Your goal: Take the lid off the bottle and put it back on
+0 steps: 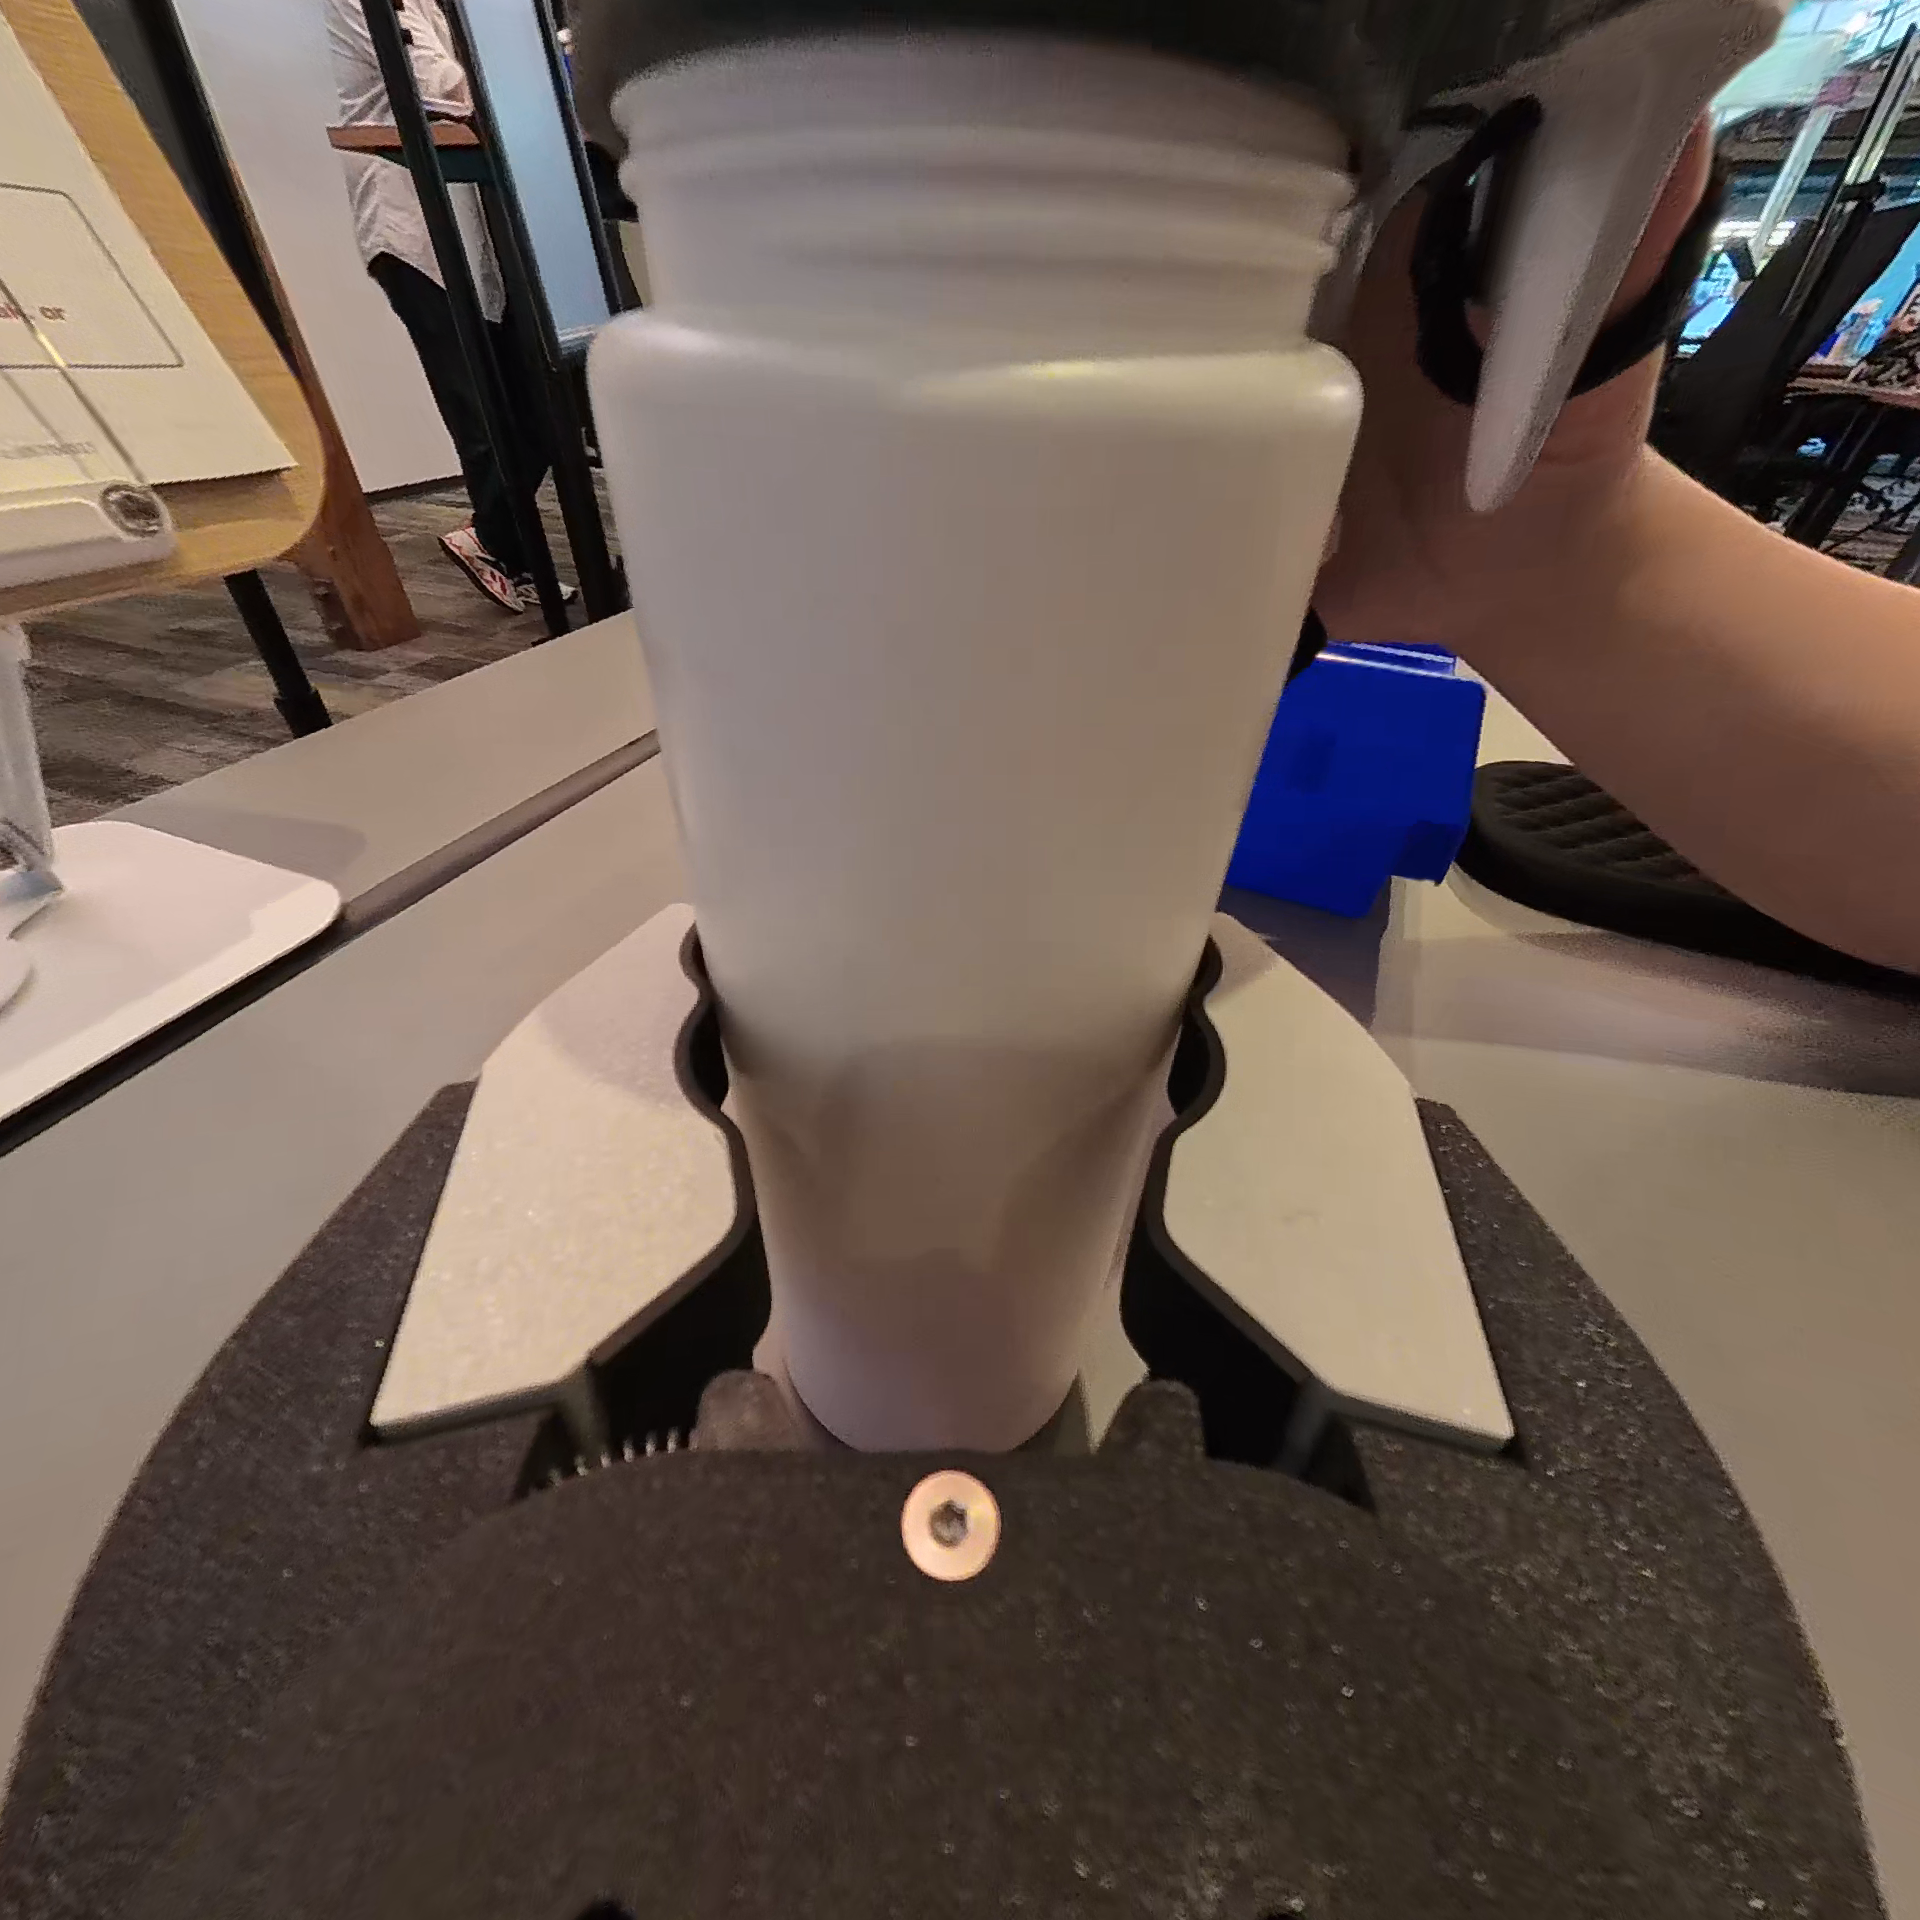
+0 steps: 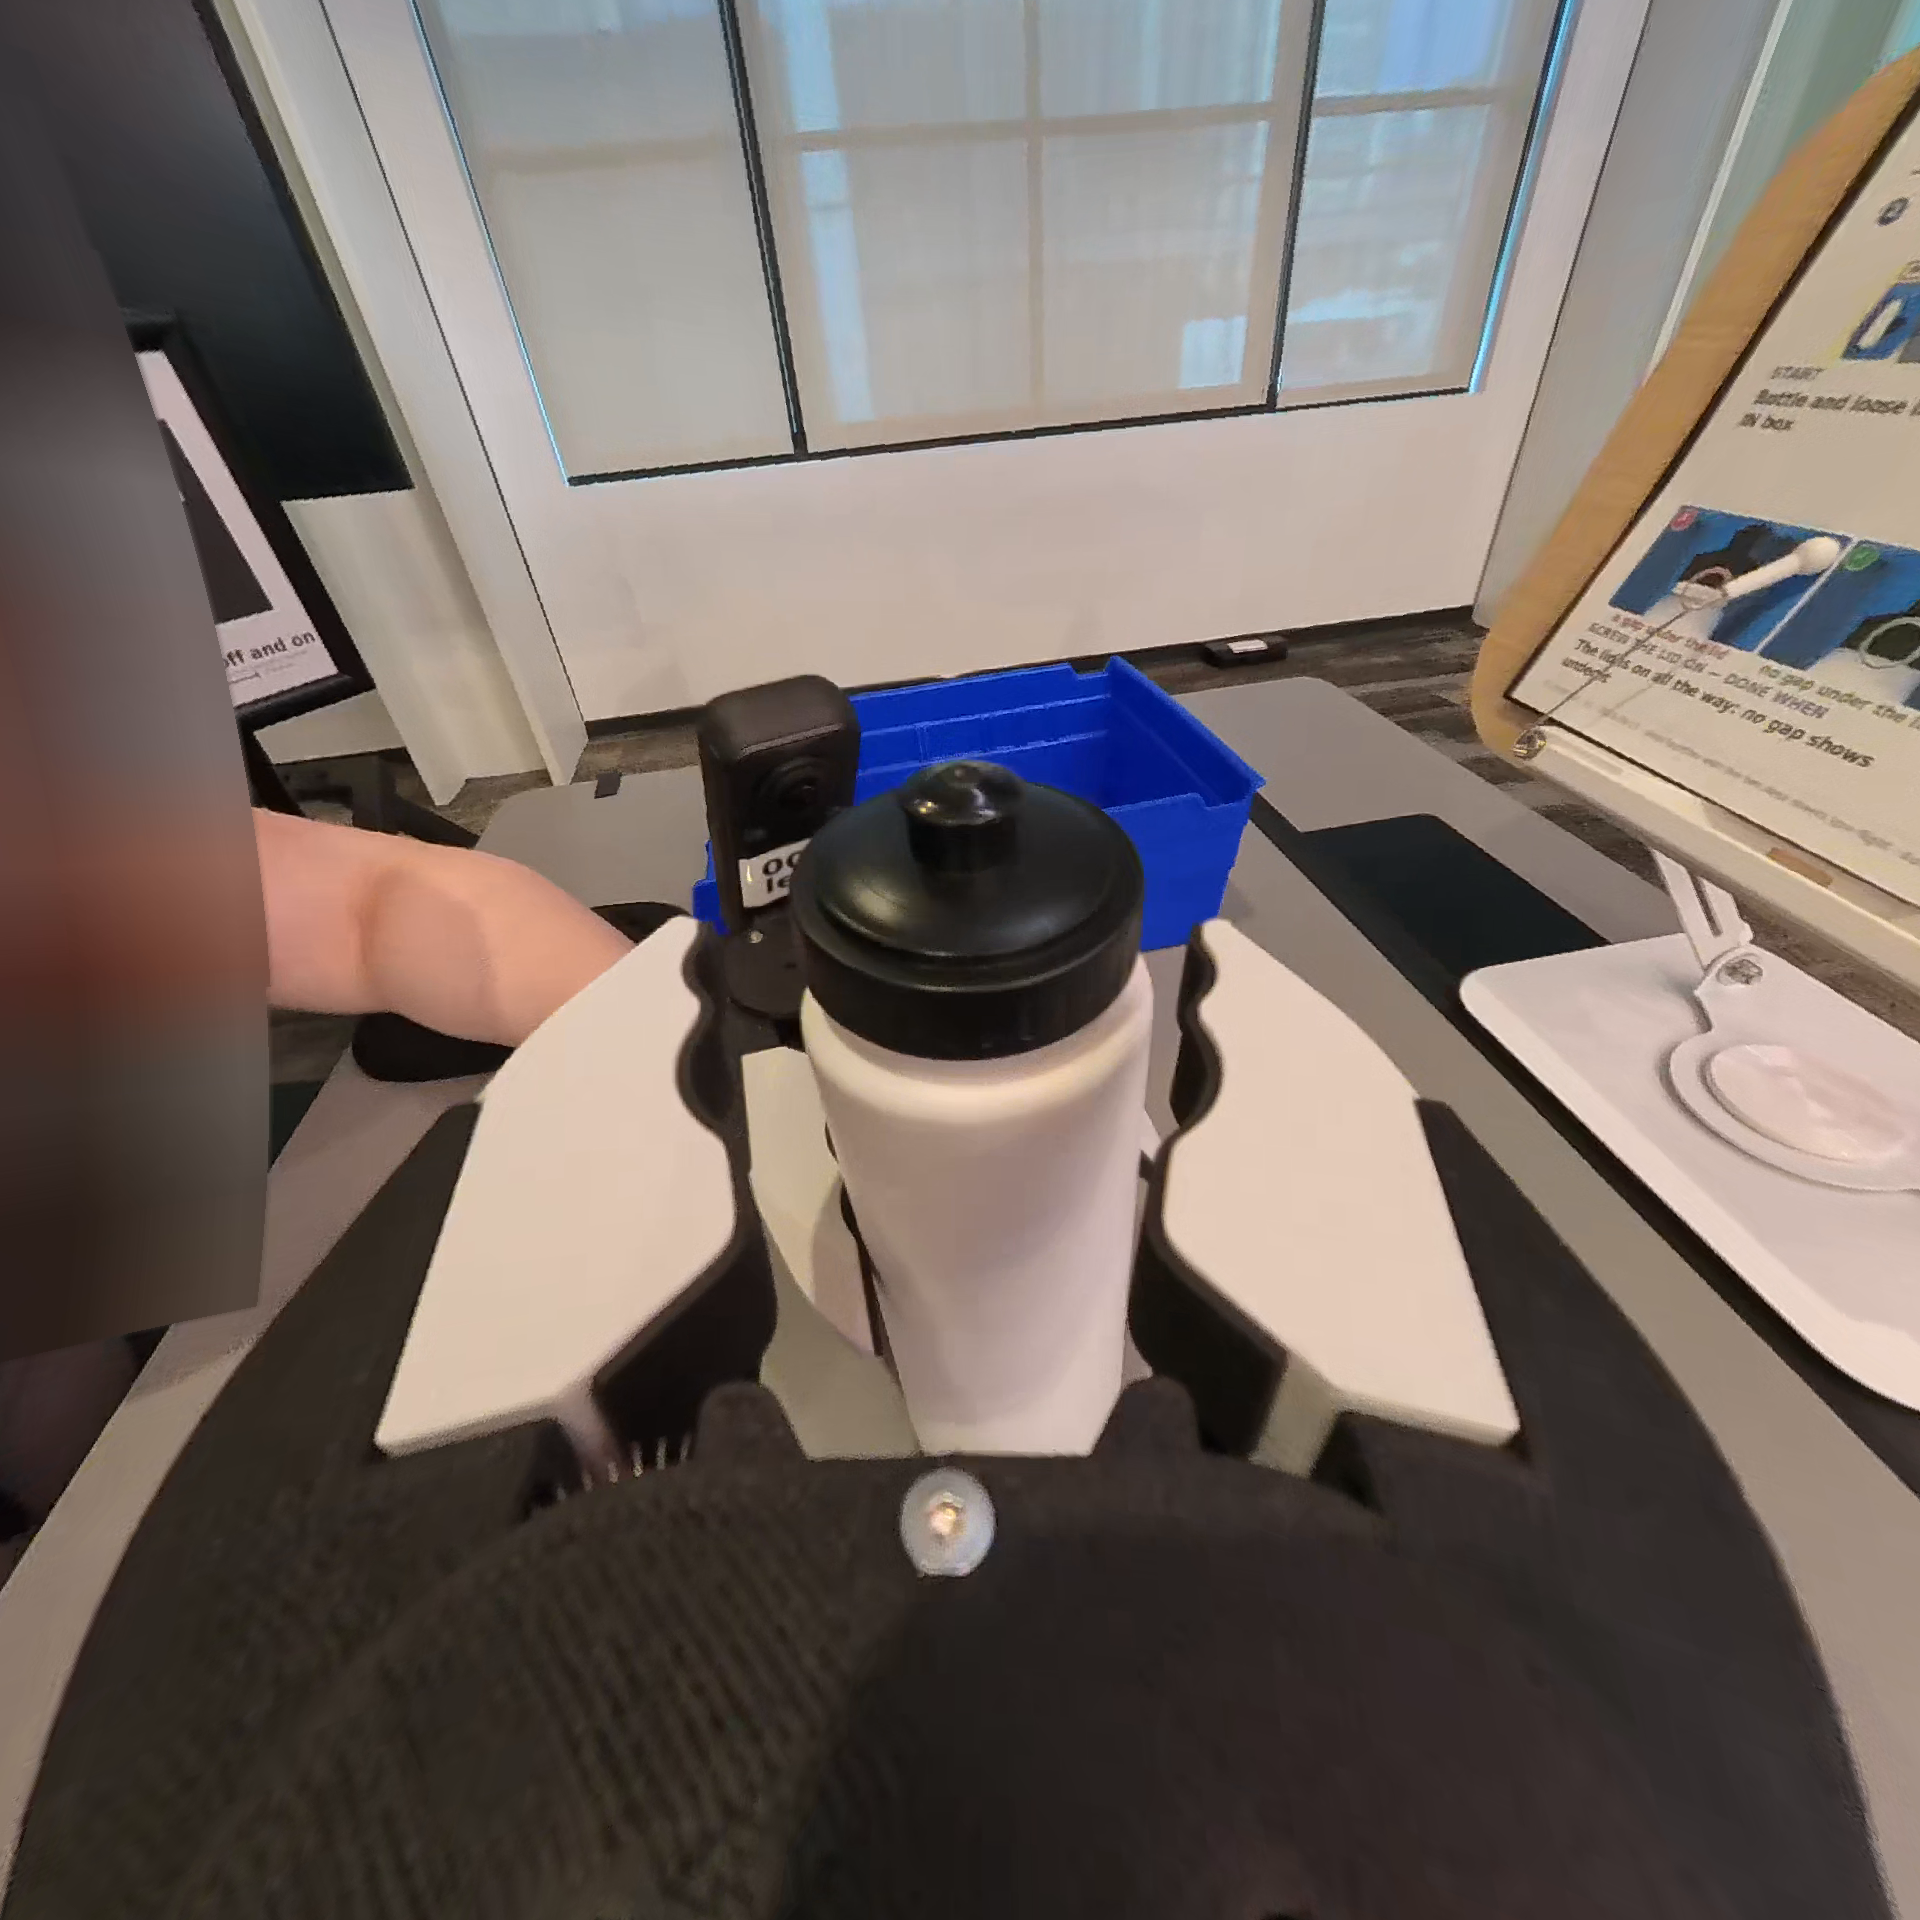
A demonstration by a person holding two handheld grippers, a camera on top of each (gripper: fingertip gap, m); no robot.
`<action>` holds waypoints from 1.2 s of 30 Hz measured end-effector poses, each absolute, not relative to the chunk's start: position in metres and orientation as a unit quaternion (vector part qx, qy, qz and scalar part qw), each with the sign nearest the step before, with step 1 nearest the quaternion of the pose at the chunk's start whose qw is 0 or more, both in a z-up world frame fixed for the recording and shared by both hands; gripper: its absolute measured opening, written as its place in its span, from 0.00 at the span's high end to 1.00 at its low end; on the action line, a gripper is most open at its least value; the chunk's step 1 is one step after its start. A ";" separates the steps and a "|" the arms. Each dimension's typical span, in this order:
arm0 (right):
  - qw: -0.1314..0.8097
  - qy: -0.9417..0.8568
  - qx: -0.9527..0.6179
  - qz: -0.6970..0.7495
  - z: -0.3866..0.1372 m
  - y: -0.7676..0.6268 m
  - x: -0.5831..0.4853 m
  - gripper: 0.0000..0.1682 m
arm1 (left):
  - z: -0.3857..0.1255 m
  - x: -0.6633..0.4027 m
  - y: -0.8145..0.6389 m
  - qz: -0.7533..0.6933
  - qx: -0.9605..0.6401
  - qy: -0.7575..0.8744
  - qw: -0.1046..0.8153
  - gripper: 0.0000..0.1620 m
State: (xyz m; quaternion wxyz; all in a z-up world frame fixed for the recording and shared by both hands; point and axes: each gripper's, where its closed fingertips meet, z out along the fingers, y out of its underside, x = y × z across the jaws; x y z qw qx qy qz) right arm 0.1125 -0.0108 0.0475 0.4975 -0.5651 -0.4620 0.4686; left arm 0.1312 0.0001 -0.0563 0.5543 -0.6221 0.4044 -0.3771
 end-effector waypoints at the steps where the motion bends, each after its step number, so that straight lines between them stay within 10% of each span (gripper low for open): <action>1: 0.498 -0.464 -0.567 0.465 0.047 -0.012 0.113 0.49 | -0.056 0.135 -0.002 -0.381 -0.620 0.406 0.553 0.47; 36: 0.453 -0.533 -0.599 0.390 0.039 -0.019 0.115 0.55 | -0.058 0.156 -0.012 -0.375 -0.627 0.429 0.531 0.47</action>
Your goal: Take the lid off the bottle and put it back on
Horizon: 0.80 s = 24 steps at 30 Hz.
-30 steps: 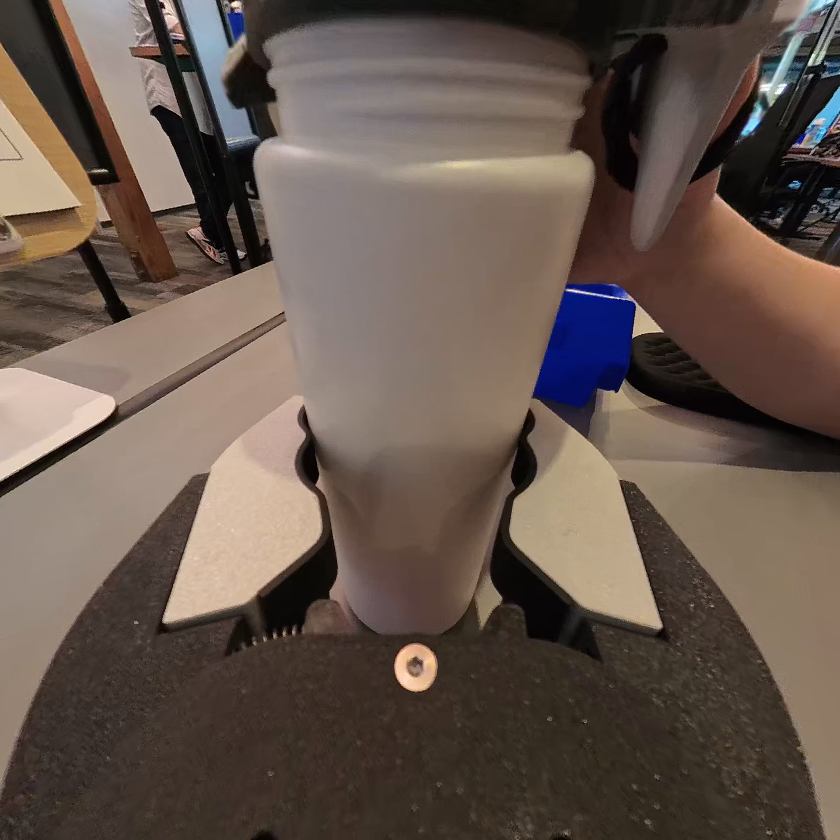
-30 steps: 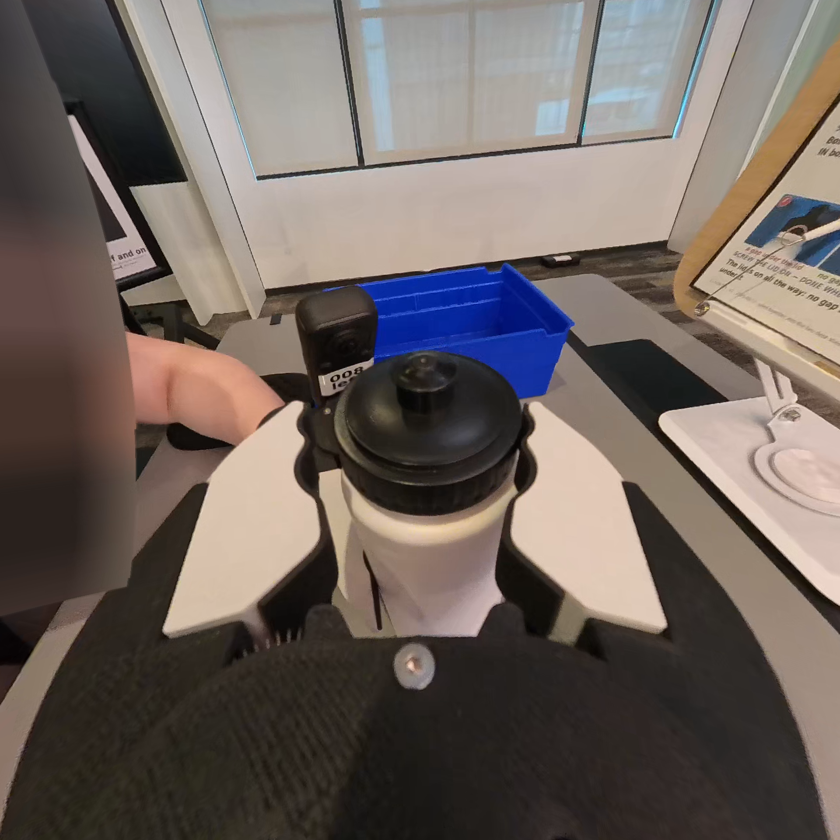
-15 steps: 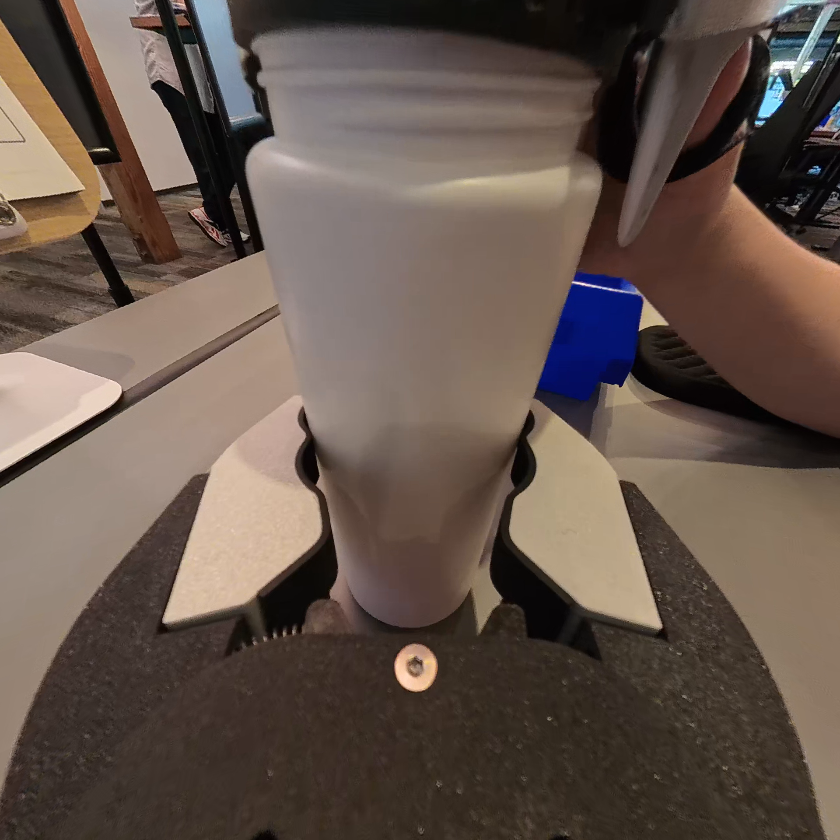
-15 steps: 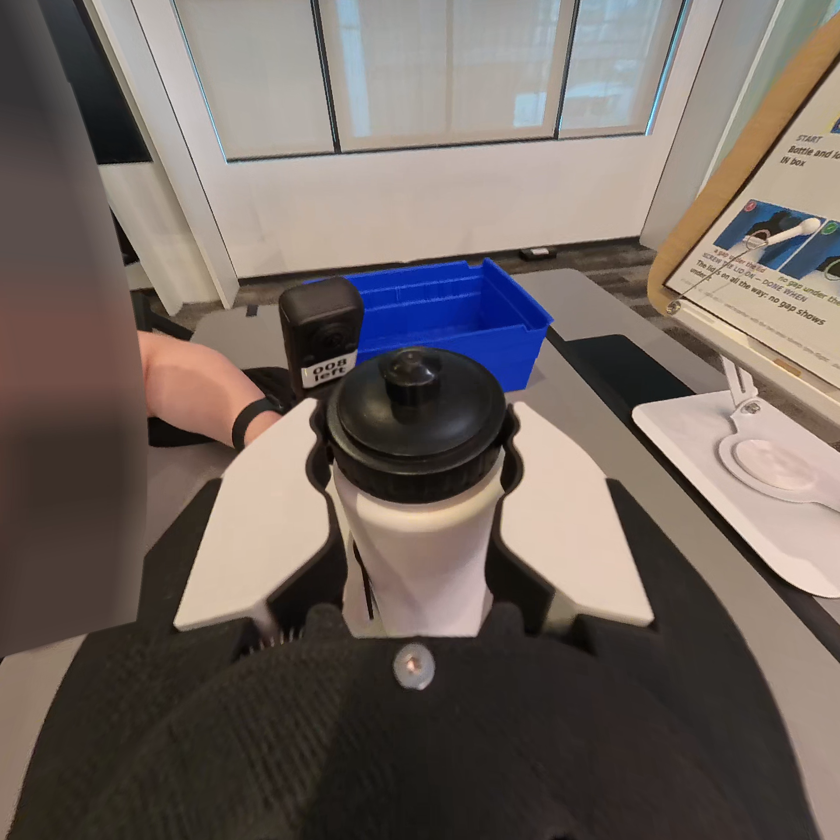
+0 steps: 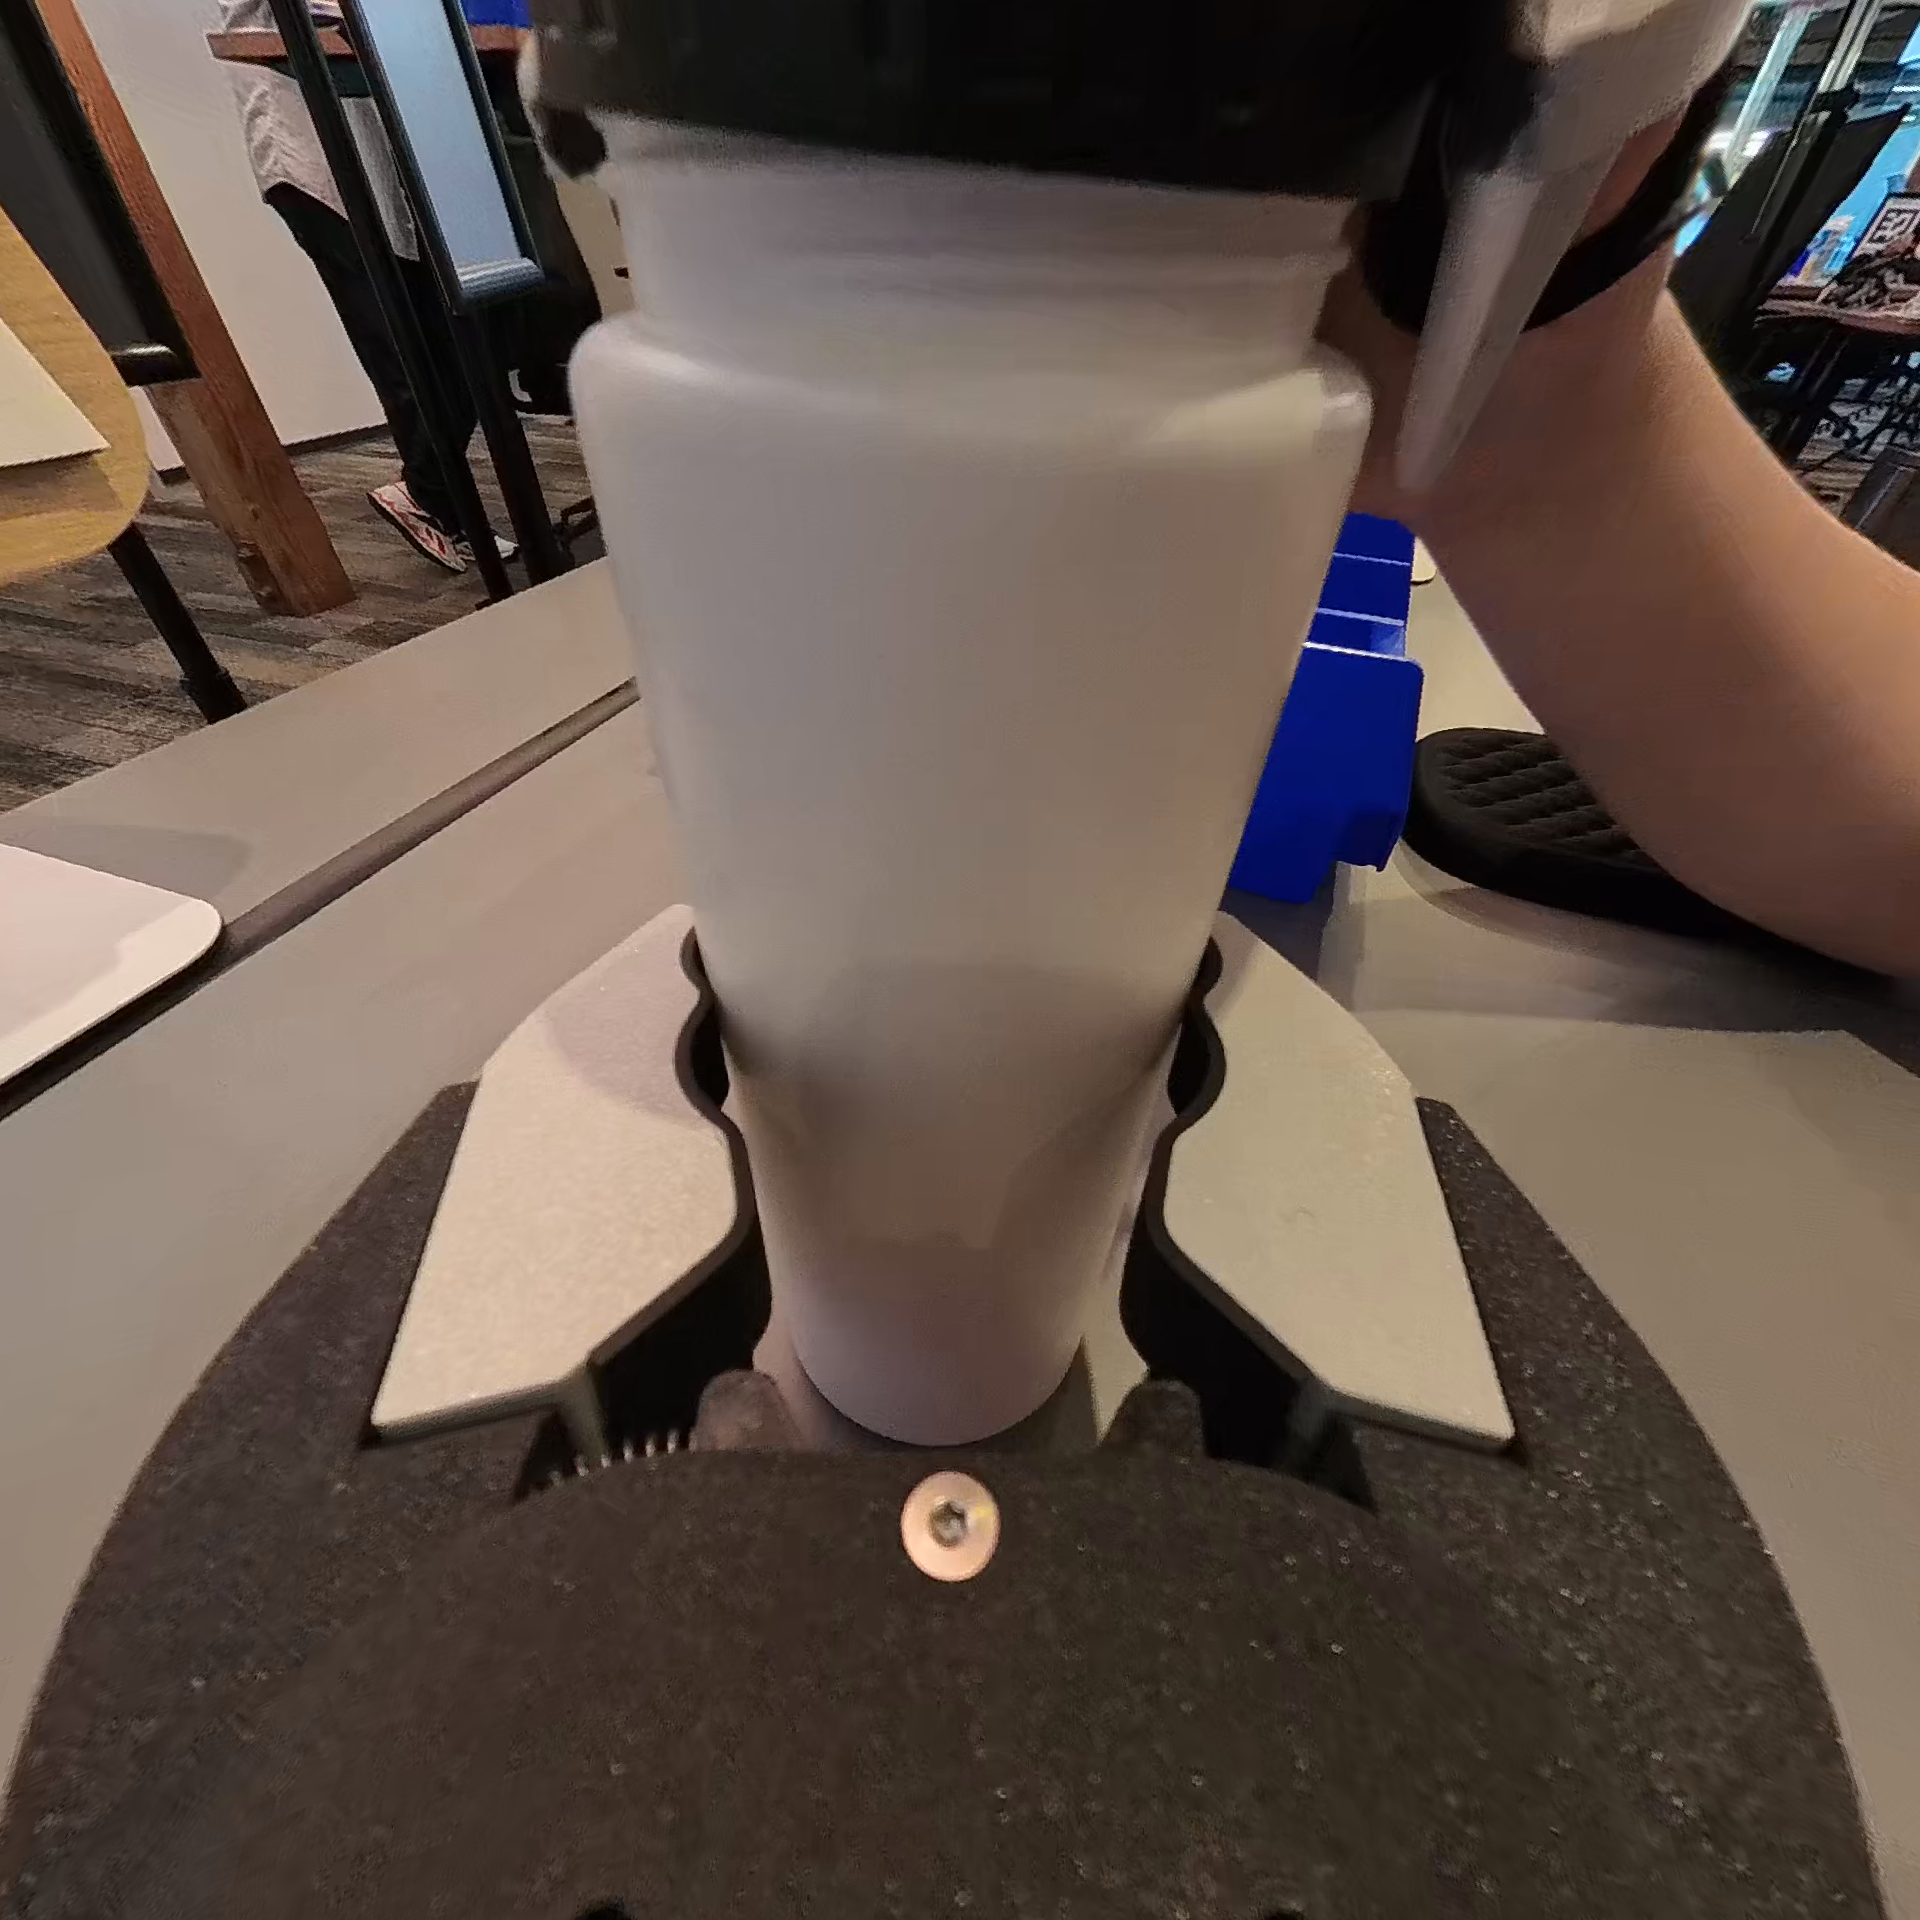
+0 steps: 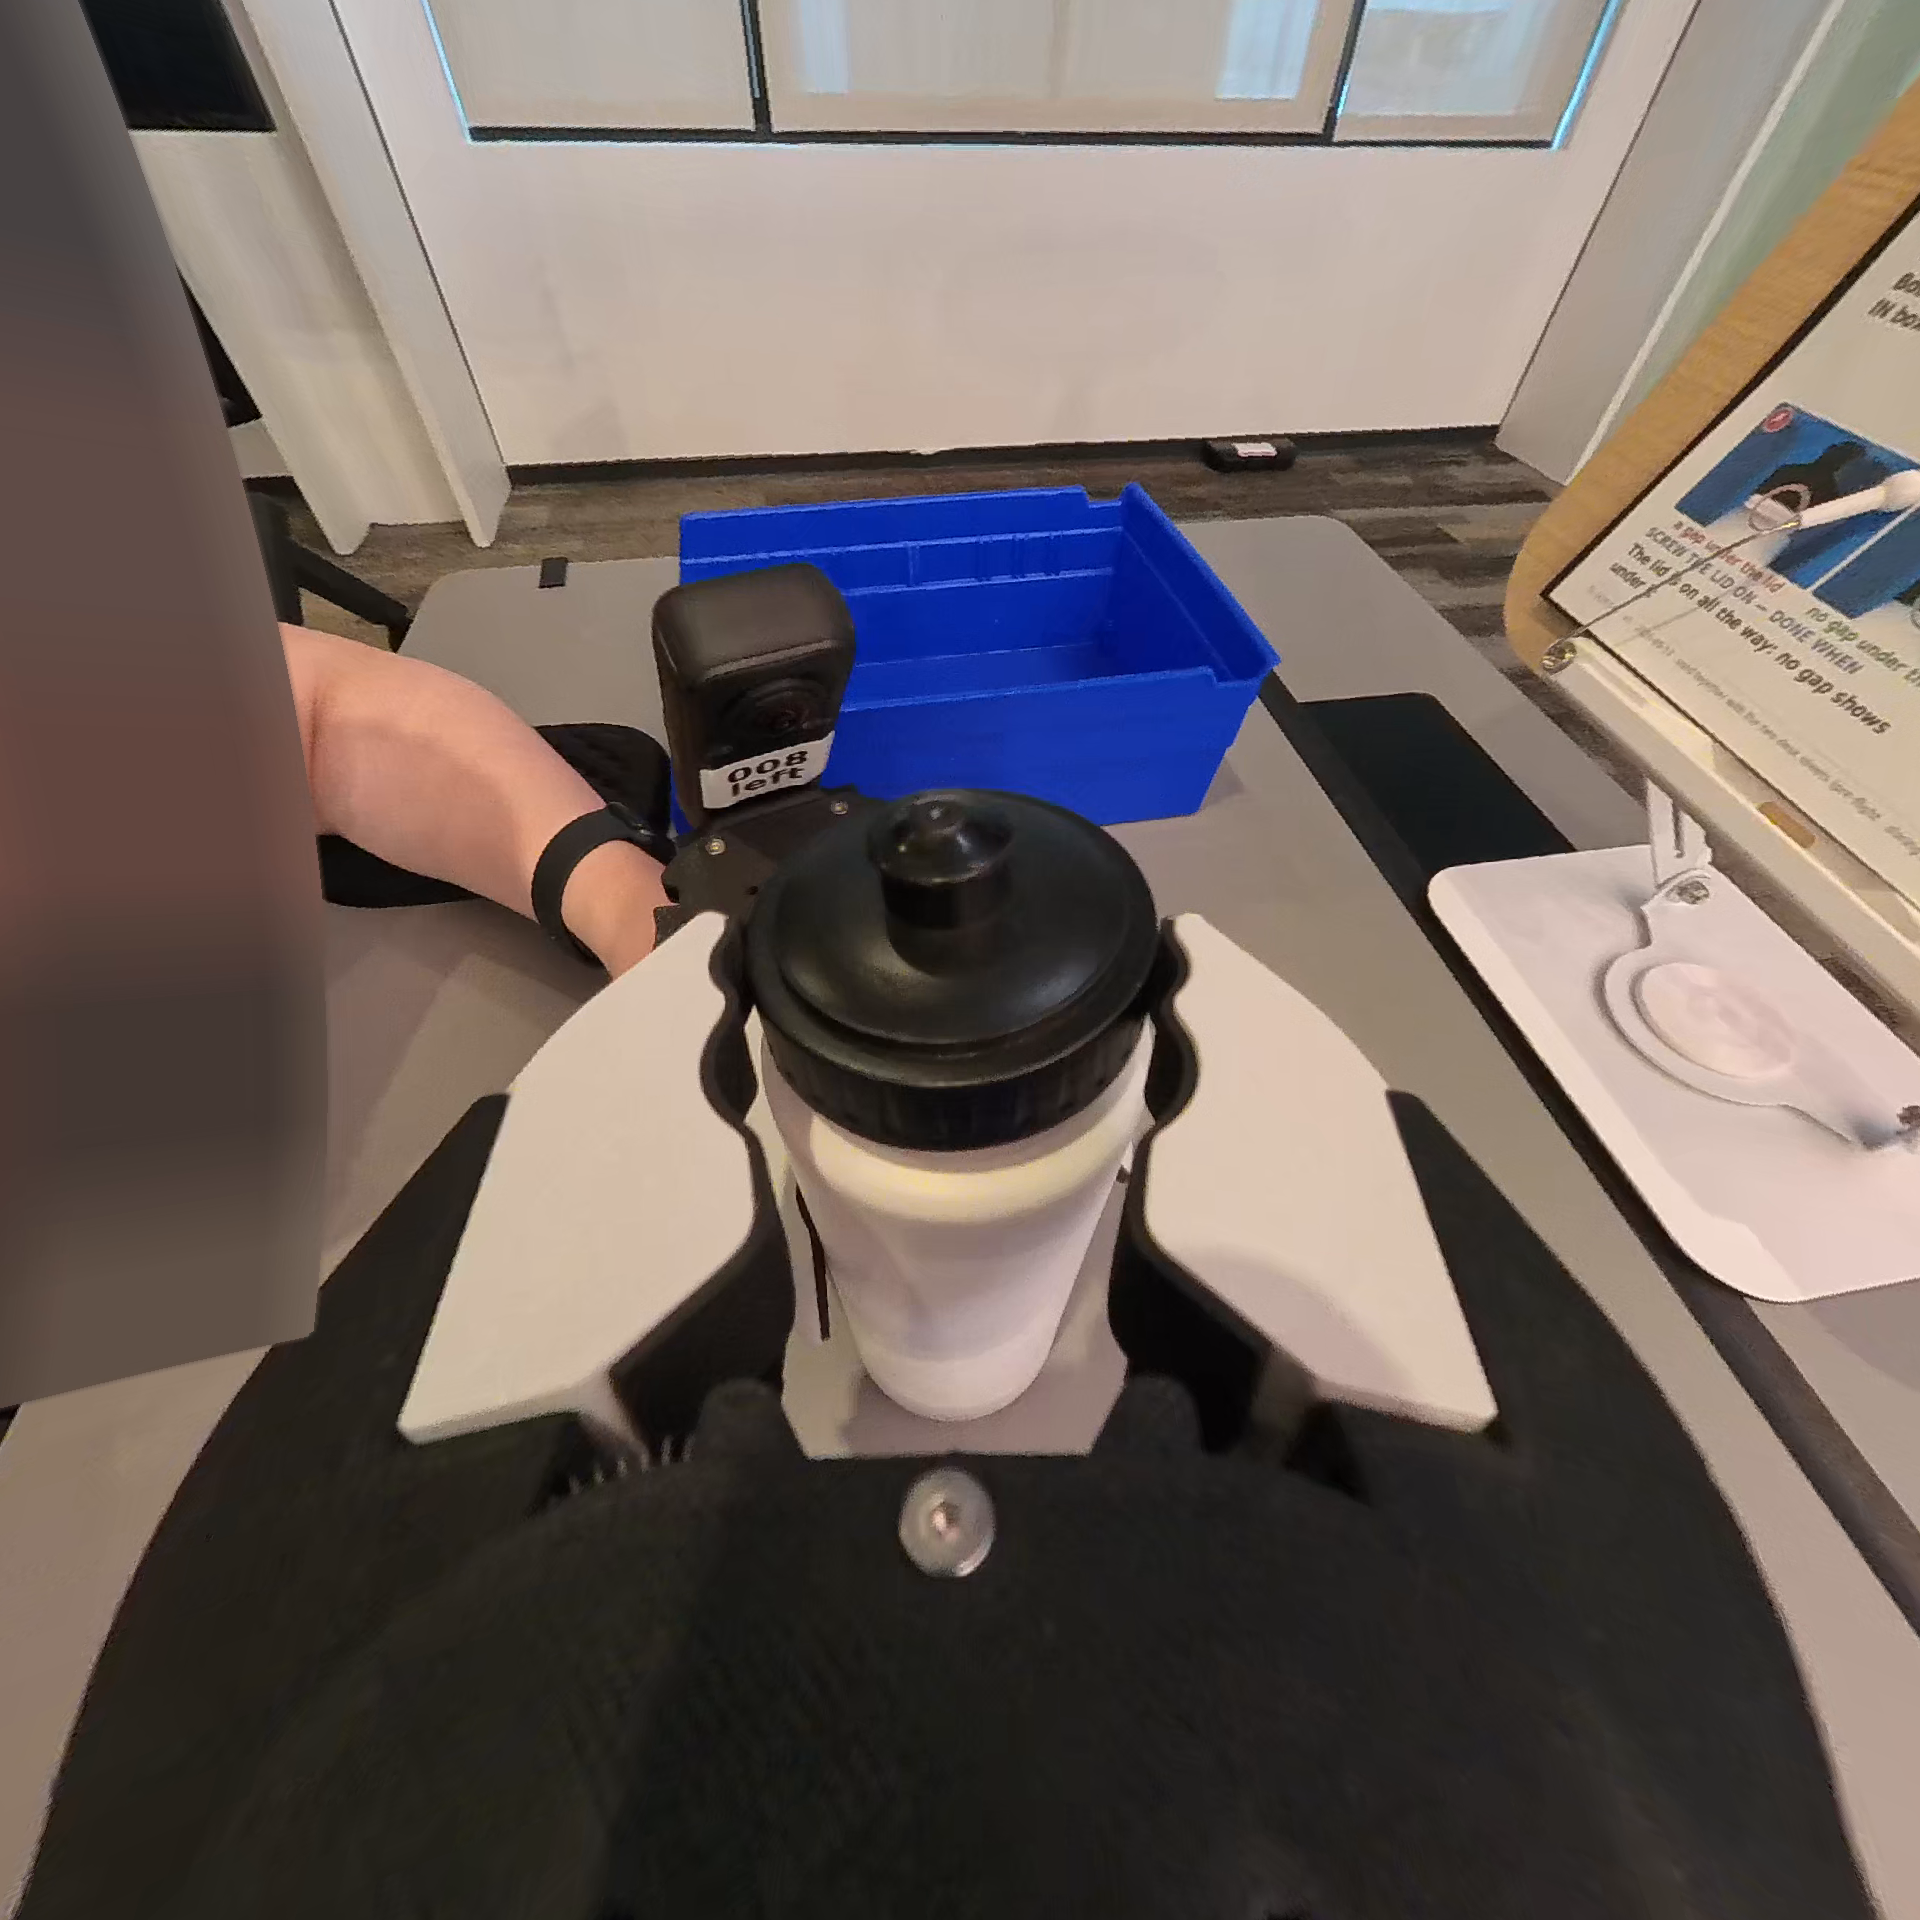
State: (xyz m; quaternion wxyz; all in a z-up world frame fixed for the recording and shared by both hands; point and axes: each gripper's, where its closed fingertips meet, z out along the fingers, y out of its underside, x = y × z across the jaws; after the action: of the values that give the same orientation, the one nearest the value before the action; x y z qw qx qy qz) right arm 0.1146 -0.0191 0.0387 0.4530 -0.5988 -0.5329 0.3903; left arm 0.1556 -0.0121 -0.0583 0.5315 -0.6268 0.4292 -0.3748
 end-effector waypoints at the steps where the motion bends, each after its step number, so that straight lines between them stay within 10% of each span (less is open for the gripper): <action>1: 0.451 -0.532 -0.598 0.396 0.038 -0.020 0.114 0.55 | -0.058 0.156 -0.012 -0.376 -0.626 0.430 0.531 0.47; 24: 0.434 -0.514 -0.614 0.412 0.037 -0.020 0.113 0.55 | -0.059 0.154 -0.013 -0.367 -0.638 0.425 0.527 0.47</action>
State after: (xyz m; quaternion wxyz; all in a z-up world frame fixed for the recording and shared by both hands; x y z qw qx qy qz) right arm 0.1126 -0.0199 0.0366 0.4345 -0.6143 -0.5138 0.4121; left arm 0.1536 -0.0128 -0.0588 0.5271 -0.6379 0.4252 -0.3667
